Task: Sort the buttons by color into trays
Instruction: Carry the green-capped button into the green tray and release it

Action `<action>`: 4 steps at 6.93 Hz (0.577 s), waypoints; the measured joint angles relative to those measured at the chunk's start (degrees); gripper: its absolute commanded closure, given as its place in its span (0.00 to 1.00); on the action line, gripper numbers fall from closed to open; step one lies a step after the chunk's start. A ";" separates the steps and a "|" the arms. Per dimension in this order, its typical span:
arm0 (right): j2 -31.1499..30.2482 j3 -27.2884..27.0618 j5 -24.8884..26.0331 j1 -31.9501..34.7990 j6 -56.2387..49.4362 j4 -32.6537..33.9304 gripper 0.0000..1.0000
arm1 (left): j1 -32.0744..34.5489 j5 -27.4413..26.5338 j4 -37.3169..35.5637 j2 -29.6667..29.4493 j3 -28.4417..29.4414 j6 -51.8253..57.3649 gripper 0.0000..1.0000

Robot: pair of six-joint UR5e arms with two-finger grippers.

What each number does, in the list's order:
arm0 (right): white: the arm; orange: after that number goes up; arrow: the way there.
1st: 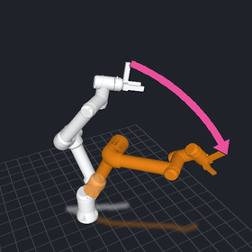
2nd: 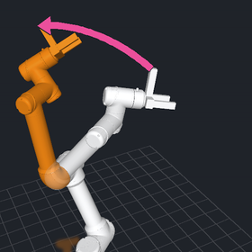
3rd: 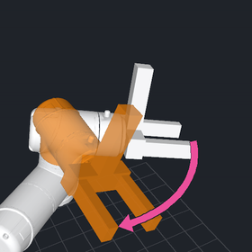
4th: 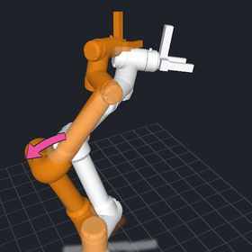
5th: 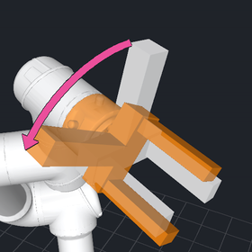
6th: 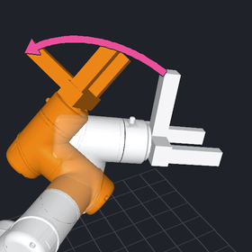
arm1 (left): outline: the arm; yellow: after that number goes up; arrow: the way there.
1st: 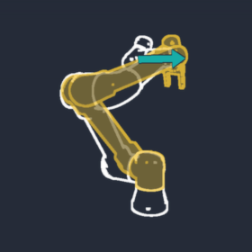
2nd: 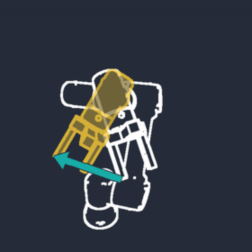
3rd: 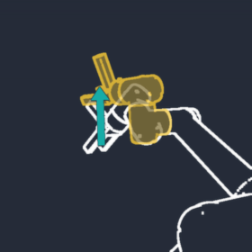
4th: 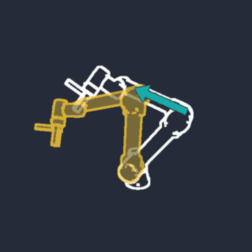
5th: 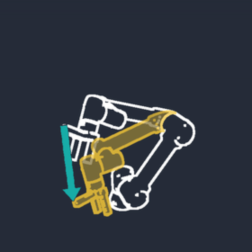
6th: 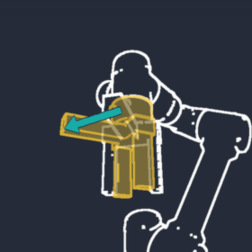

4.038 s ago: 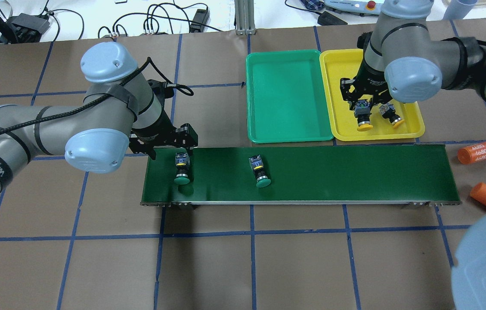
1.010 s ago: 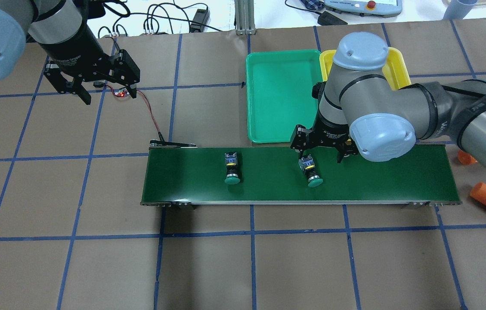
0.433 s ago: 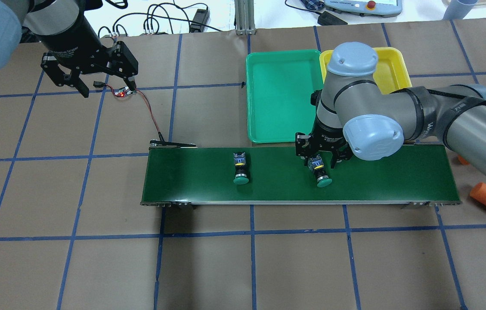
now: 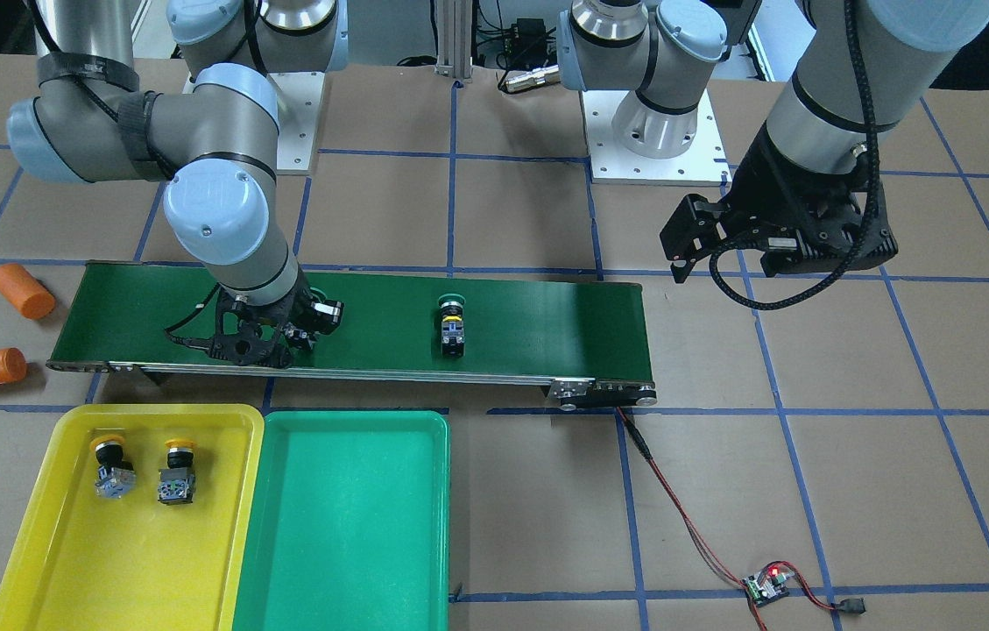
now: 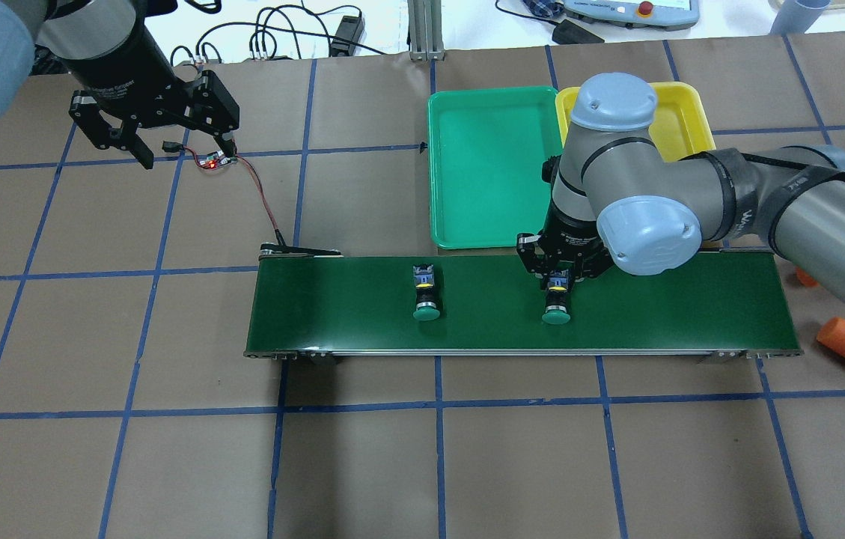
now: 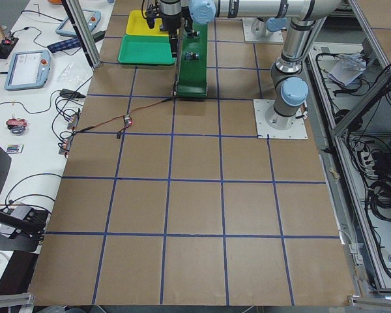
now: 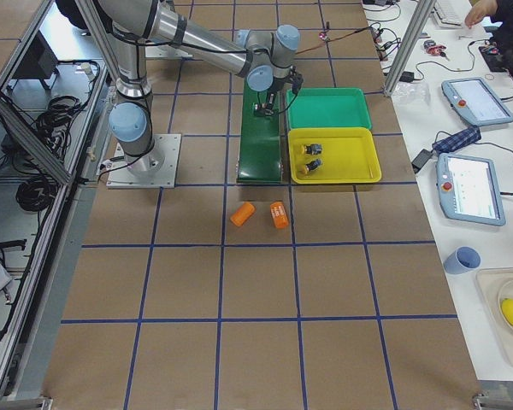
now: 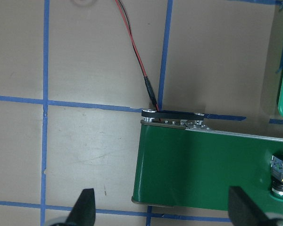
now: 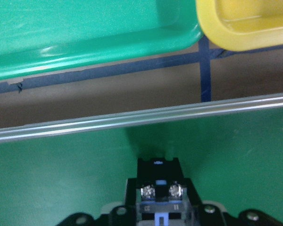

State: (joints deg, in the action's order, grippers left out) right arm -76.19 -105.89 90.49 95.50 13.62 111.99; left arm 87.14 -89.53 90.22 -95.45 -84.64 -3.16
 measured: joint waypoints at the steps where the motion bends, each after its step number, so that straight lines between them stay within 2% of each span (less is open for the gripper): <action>1: -0.32 2.82 1.65 0.01 -0.01 -0.17 1.00 | -0.02 -0.15 0.13 0.09 -0.13 0.00 0.00; 2: 0.20 6.09 2.12 0.02 0.15 0.12 1.00 | -0.03 -0.24 0.18 0.03 -0.18 0.02 0.00; 4: 5.56 12.60 2.00 0.09 0.41 4.20 1.00 | -0.03 -0.38 0.22 0.15 -0.60 0.10 0.00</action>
State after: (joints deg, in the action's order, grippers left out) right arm -70.63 -93.29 92.49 95.60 14.02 116.19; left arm 87.11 -89.90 90.44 -95.31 -85.23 -3.06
